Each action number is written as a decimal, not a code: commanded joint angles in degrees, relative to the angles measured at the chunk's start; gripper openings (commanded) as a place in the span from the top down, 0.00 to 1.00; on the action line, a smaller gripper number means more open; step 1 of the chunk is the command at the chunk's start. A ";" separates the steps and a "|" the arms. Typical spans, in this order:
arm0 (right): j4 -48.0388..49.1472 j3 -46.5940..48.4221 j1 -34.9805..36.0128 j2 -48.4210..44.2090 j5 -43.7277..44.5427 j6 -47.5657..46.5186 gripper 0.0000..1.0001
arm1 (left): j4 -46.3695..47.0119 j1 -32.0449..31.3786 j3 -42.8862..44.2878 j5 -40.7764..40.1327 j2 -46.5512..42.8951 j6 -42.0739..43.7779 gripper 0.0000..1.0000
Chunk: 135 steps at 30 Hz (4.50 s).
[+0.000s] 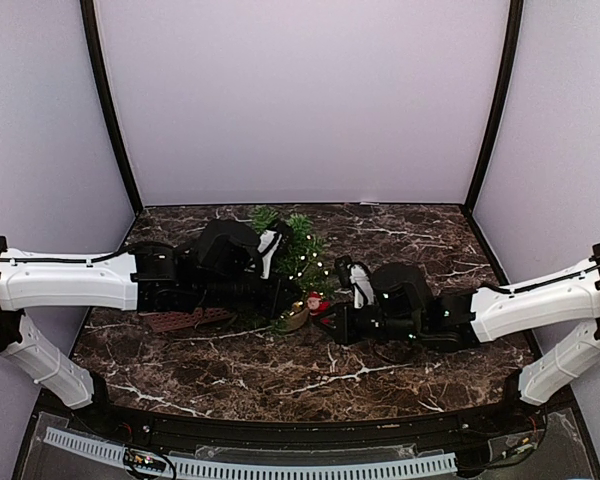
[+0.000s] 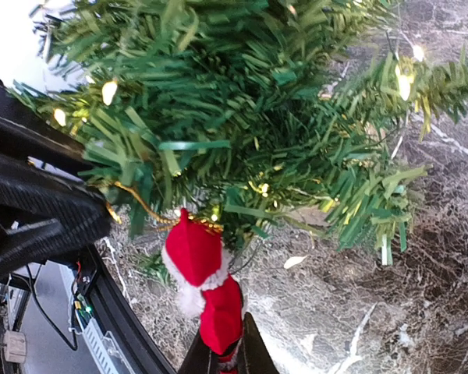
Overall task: Decorate the small christmas tree
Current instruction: Hang the Santa Claus ornament on the branch, then turn around the Christmas tree at the center of the board.
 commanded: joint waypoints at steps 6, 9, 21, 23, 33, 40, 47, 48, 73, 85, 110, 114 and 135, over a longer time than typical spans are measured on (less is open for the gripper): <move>2.57 3.32 -0.30 2.26 -0.79 -0.60 0.94 | 0.88 0.30 -0.67 -1.03 -2.34 -0.05 0.86; 2.60 3.94 -0.33 3.35 -1.28 -0.80 0.94 | 1.21 0.30 -0.88 -1.45 -2.21 -0.04 0.88; 2.60 5.76 -0.61 6.58 -1.29 0.84 0.95 | -1.05 0.25 -1.89 -3.31 -3.90 -1.71 0.84; 2.68 5.61 -0.88 6.74 -1.28 1.38 0.95 | -0.94 0.26 -2.30 -3.67 -4.47 -1.72 0.82; 2.40 5.24 -1.52 6.96 -0.58 2.65 0.95 | 1.36 0.25 -3.48 -2.10 -7.42 -1.59 0.66; 2.81 4.90 -1.75 7.80 -0.89 3.46 0.94 | 3.74 0.29 -4.95 0.69 -9.91 -1.60 0.60; 4.20 4.32 -1.78 7.73 -1.98 3.66 0.91 | 5.78 0.30 -5.17 3.37 -12.65 -0.14 0.53; 4.87 3.89 -1.78 7.31 -2.25 3.69 0.90 | 5.84 0.30 -5.24 3.41 -12.91 -0.05 0.53; 1.27 -8.76 -8.59 -14.50 -0.16 5.38 0.32 | -6.84 10.01 -14.25 1.70 -30.87 -10.12 0.43; 17.63 -10.98 -21.19 -0.48 -12.11 7.31 0.42 | 0.01 18.33 -35.06 10.30 -37.03 -23.85 0.44; 30.84 9.26 -25.69 32.70 -32.87 5.95 0.51 | 46.81 18.39 -43.55 17.54 -5.32 -25.01 0.52; 32.74 10.13 -25.71 35.16 -35.53 6.12 0.50 | 50.91 18.18 -42.90 14.51 -1.91 -23.15 0.52; 43.12 7.02 -21.50 38.20 -38.77 12.14 0.56 | 58.38 26.59 -41.60 8.52 9.56 -12.57 0.53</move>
